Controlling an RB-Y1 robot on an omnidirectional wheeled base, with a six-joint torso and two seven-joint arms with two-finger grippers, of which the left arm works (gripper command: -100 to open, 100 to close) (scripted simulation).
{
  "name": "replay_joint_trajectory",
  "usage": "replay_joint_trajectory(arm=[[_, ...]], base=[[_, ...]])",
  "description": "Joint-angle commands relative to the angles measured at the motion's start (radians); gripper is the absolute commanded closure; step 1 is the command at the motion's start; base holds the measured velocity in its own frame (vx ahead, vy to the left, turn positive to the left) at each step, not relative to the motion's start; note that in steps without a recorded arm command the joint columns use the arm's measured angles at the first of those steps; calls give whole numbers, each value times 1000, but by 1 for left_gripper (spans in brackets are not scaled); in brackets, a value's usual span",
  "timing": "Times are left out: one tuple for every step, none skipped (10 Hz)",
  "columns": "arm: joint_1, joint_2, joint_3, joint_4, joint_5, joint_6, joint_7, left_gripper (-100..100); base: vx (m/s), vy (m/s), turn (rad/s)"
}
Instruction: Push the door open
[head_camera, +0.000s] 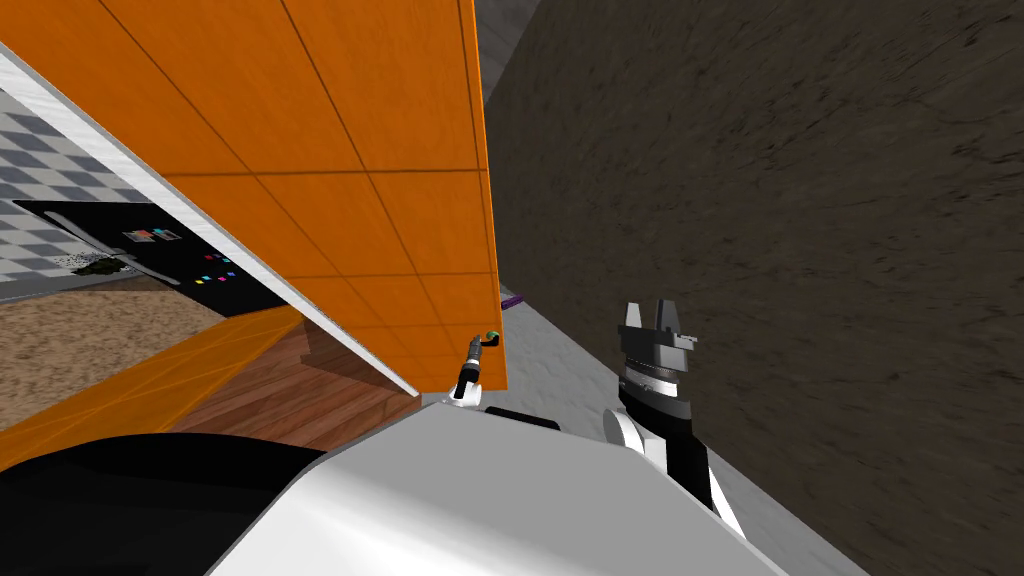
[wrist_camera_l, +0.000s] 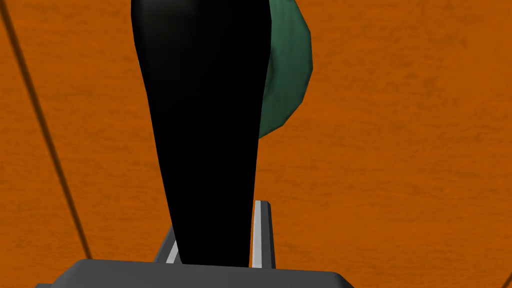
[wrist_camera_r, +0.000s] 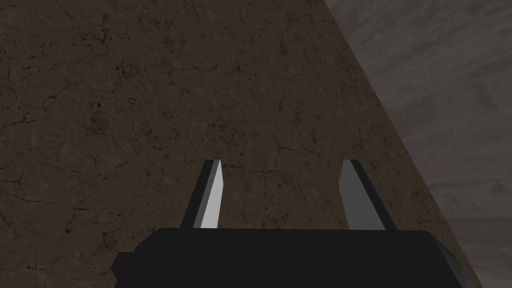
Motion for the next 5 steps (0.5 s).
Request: replay_joint_trajectory(arm=[[2,-26,7,-12,4,2,-5,100],[2,-9,12,-5,6,-2,-4,100],[3,22,33,-7,18,-2,-11,100],[3,31,41,-8,22,-2,-13,100],[3,37,50,-9,28,-2,-17,100]], base=[[61,-151,91],[19,-49,61],[127,-5,26],[206,-39,27],[224,-51,60]])
